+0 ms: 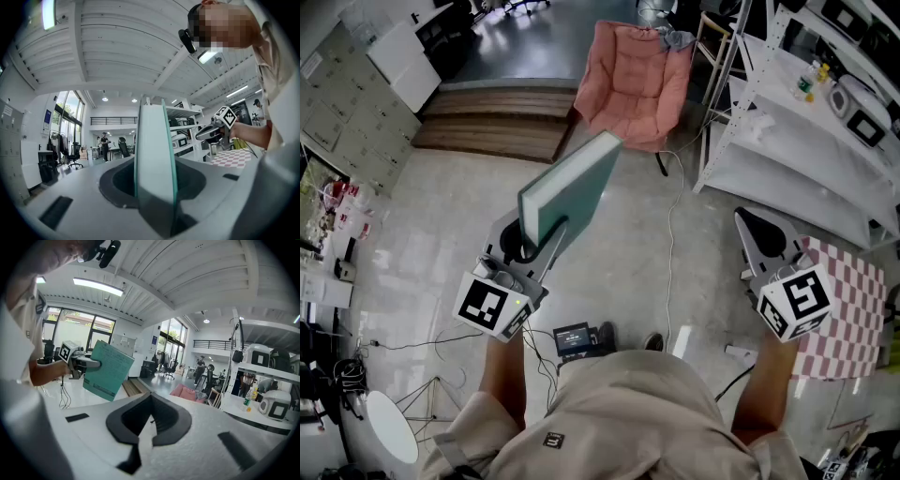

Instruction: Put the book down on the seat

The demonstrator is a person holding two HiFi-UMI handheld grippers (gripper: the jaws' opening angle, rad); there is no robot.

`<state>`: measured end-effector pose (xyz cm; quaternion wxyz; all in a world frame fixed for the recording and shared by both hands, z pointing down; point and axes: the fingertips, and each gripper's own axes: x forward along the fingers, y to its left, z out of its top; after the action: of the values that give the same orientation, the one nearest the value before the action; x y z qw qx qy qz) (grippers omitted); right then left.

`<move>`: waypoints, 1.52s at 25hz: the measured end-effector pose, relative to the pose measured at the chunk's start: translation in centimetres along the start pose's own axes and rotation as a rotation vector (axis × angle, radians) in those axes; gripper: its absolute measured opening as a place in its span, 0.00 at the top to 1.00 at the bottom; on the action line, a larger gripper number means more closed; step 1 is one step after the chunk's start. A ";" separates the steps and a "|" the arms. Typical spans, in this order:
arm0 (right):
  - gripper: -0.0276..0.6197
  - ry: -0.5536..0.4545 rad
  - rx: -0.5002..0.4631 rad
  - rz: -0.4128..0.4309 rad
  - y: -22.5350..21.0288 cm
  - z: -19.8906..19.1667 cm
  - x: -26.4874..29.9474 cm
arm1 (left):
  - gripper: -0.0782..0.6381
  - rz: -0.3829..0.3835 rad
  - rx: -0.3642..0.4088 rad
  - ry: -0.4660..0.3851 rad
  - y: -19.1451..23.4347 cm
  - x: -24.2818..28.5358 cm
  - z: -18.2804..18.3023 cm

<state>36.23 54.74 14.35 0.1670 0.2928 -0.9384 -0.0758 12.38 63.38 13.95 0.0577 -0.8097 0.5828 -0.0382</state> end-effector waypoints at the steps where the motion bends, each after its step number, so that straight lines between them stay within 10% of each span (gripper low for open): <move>1: 0.97 0.001 0.000 0.000 0.1 -0.1 0.3 | 0.68 -0.002 -0.002 0.000 0.2 0.0 -0.2; 21: 0.97 0.006 0.054 -0.046 1.8 0.4 7.3 | 0.68 -0.116 -0.021 -0.014 5.3 3.2 -3.3; 38: 0.97 -0.012 0.098 0.020 -7.9 -1.2 17.1 | 0.68 -0.049 -0.032 0.057 9.1 13.3 -5.3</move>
<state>27.60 38.39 18.21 0.1476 0.2906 -0.9449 -0.0298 7.33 47.63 17.87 0.0271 -0.8231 0.5647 -0.0532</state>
